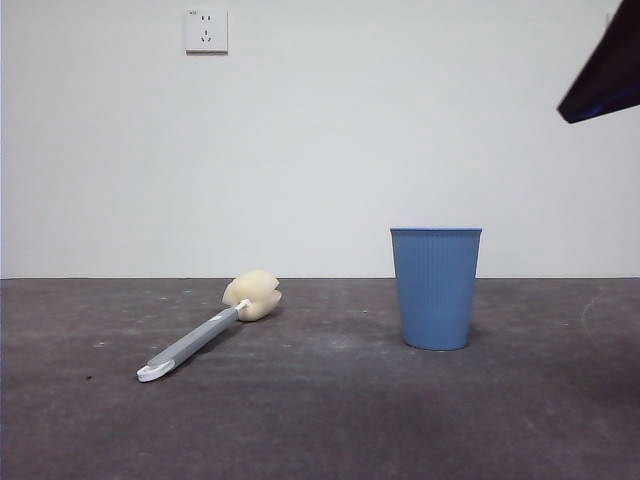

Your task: Pick up the cup brush,pick up the cup,insert the brush into the cup,clean the cup,put the cup brush back,put the cup back to the fixed position on the table

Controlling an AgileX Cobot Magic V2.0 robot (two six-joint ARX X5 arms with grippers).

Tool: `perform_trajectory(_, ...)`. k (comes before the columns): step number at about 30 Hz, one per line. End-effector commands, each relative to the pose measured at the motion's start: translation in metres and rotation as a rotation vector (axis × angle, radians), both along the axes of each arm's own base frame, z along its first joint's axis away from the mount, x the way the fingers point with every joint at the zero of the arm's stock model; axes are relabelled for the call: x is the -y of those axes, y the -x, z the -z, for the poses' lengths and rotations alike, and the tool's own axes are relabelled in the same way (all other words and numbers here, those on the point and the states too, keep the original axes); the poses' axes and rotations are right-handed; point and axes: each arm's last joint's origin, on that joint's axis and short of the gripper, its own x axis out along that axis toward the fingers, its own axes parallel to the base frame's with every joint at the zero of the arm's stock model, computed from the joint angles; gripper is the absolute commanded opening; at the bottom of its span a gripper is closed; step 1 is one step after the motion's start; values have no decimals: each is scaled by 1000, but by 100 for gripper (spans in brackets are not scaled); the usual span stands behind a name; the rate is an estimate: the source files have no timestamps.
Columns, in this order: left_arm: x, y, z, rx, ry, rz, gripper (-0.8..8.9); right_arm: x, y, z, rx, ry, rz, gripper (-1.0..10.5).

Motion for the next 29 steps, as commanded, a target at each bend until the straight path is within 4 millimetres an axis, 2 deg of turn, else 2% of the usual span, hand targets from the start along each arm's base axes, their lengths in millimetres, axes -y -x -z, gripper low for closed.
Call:
perform_trajectory(1, 0, 0, 4, -11, 5, -9, -3, 13, 0, -3, 131, 87, 63, 1)
perform_trajectory(3, 0, 0, 4, -11, 6, -6, -3, 29, 2, 3, 212, 54, 180, 1)
perform_trajectory(6, 0, 0, 4, -11, 5, -9, -3, 48, 5, 30, 351, 0, 311, 1)
perform_trajectory(10, 0, 0, 4, -11, 5, -9, -3, 61, 13, 72, 418, -13, 400, 1)
perform_trajectory(12, 0, 0, 4, -11, 5, -8, -3, 64, 14, 85, 416, -5, 430, 1)
perform_trajectory(20, 0, 0, 4, -11, 5, -8, -3, 66, 15, 109, 411, 7, 450, 1)
perform_trajectory(29, 0, 0, 4, -11, 6, -8, -3, 66, 15, 109, 419, -11, 461, 1)
